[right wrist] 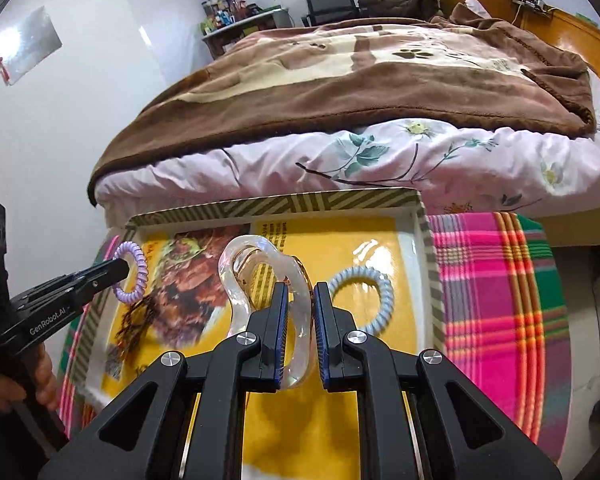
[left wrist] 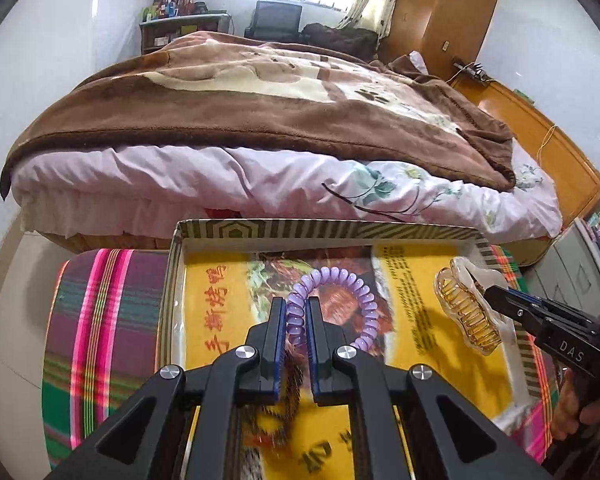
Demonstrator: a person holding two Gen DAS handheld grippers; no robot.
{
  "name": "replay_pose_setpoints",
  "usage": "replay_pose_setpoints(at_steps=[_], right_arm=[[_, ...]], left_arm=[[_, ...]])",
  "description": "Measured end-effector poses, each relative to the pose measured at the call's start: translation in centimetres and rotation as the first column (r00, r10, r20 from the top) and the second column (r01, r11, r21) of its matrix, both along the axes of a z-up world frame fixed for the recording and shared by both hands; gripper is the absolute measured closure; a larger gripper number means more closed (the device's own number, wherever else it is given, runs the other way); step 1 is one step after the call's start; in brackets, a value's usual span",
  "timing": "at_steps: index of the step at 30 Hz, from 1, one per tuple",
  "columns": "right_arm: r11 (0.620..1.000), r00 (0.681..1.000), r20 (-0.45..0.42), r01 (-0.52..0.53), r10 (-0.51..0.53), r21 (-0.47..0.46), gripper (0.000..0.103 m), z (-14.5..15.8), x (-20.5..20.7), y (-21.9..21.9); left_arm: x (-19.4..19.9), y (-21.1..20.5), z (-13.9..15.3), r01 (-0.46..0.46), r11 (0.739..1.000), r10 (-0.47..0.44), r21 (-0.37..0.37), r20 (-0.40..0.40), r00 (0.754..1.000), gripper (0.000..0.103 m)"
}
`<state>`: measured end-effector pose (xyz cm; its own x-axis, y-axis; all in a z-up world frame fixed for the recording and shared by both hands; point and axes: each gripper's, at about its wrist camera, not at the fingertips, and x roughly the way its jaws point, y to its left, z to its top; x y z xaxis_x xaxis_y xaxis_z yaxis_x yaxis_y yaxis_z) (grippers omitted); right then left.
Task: Organize jewelry
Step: 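Carry both pieces into the yellow box and open both tools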
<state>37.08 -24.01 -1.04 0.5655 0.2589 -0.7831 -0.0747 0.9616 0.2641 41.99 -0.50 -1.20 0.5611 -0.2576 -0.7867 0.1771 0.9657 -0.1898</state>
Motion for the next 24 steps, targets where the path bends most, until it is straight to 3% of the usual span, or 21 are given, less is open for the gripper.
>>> replay_pose_setpoints(at_steps=[12, 22, 24], right_arm=[[0.999, 1.000, -0.005, 0.011, -0.011, -0.048, 0.090, -1.1, 2.9, 2.1], [0.998, 1.000, -0.001, 0.021, -0.021, -0.056, 0.089, -1.5, 3.2, 2.2], [0.999, 1.000, 0.000, 0.018, -0.018, -0.051, 0.089, -1.4, 3.2, 2.2]], left_arm=[[2.4, 0.9, -3.0, -0.034, 0.999, 0.034, 0.007, -0.066, 0.997, 0.093], [2.8, 0.9, -3.8, -0.040, 0.999, 0.041, 0.013, -0.088, 0.995, 0.093], [2.8, 0.9, -3.8, -0.042, 0.999, 0.043, 0.014, -0.085, 0.995, 0.089]])
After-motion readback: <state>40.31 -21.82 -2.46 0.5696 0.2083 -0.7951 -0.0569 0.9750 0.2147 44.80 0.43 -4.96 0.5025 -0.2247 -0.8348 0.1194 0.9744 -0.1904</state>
